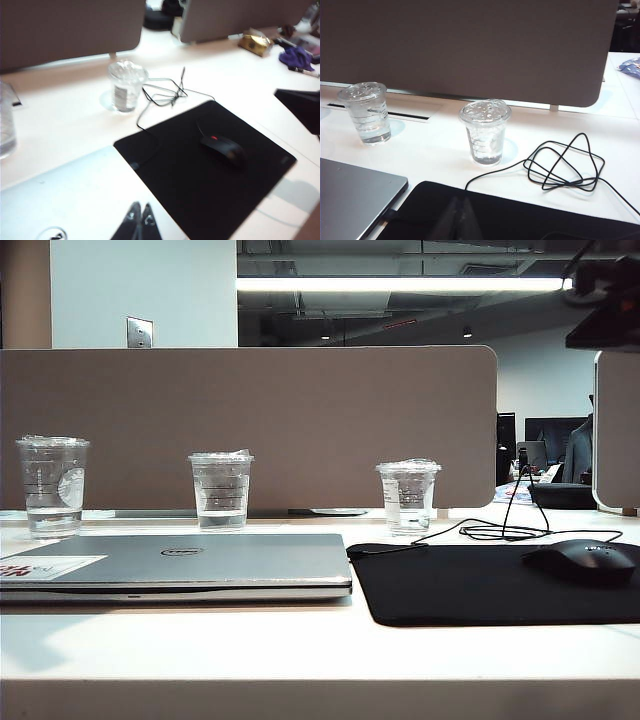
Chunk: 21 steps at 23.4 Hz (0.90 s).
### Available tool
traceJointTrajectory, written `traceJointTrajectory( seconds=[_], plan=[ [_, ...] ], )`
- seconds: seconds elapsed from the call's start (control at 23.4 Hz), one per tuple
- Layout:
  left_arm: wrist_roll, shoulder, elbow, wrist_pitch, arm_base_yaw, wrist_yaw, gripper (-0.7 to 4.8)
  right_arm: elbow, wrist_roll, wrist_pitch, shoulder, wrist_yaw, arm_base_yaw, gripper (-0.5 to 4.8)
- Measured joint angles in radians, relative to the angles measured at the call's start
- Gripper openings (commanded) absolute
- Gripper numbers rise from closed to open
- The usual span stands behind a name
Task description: Pick up the coffee cup on the right and place it on the right side of the laptop.
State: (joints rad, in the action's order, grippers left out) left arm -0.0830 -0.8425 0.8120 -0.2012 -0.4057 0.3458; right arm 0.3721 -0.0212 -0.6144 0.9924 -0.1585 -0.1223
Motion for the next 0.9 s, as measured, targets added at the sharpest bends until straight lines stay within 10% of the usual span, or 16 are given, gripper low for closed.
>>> traceJointTrajectory(
  seconds=[0.56,0.64,0.73,0.9],
  plan=[
    [0.001,-0.045,0.077,-0.048,-0.003,-0.12,-0.05,0.226,0.0,-0.24,0.487,-0.05,-0.012,-0.02],
    [0.001,-0.045,0.077,-0.05,-0.003,-0.12,-0.05,0.262,0.0,-0.261,0.546,-0.059,-0.012,1.3],
    [0.001,-0.045,0.077,-0.051,-0.003,-0.119,-0.06,0.296,0.001,-0.263,0.598,-0.065,-0.012,4.58],
    [0.001,-0.045,0.077,-0.051,-0.003,-0.119,-0.05,0.356,-0.001,-0.264,0.701,-0.07,-0.017,4.79]
  ],
)
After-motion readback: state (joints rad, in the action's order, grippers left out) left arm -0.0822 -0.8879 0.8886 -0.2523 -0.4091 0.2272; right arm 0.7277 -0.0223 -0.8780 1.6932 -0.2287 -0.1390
